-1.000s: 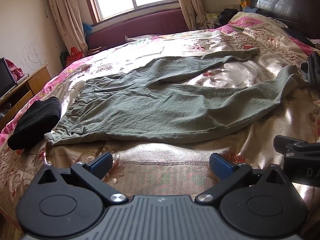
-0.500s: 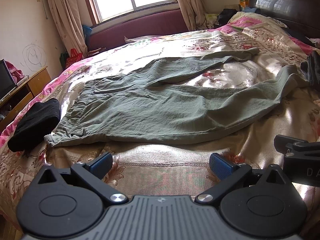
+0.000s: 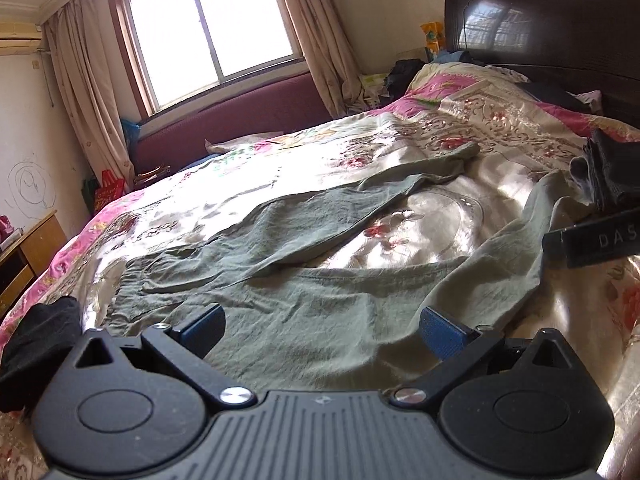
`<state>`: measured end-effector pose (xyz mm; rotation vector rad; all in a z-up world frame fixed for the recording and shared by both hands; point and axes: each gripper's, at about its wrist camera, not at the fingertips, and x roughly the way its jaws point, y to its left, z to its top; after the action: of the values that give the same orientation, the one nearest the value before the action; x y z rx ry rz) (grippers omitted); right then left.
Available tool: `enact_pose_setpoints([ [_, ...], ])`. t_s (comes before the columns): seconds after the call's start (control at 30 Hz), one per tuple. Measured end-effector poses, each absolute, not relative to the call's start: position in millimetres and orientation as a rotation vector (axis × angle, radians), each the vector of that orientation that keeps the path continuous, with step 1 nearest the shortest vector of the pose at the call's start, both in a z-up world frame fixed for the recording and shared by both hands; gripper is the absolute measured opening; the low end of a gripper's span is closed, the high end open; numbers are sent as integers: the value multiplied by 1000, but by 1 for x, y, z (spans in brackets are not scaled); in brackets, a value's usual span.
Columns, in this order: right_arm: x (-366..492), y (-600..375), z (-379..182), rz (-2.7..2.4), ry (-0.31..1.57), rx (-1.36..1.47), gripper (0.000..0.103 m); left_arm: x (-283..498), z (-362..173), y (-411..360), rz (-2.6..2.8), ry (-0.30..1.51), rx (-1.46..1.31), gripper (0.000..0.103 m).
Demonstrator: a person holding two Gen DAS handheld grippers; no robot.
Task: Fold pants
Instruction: 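Move the right gripper to a trouser leg hem and close on it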
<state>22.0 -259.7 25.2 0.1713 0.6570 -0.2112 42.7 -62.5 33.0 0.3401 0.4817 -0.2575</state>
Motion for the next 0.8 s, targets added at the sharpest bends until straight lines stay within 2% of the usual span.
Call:
enact_pose_setpoints([
  [0.3, 115, -386, -13, -404, 764, 556, 97, 116, 5, -124, -503, 525, 338, 103],
  [0.37, 127, -397, -21, -446, 794, 588, 79, 120, 2, -136, -544, 533, 357, 103],
  [0.43, 134, -405, -26, -477, 834, 617, 32, 122, 1, -146, -589, 546, 372, 103],
  [0.47, 135, -409, -28, -484, 851, 646, 26, 123, 1, -151, -619, 559, 371, 103],
  [0.53, 133, -416, -29, -487, 863, 681, 6, 123, 0, -159, -663, 589, 374, 103],
  [0.8, 104, -426, -1, -500, 935, 538, 7, 120, -5, -188, -759, 676, 396, 103],
])
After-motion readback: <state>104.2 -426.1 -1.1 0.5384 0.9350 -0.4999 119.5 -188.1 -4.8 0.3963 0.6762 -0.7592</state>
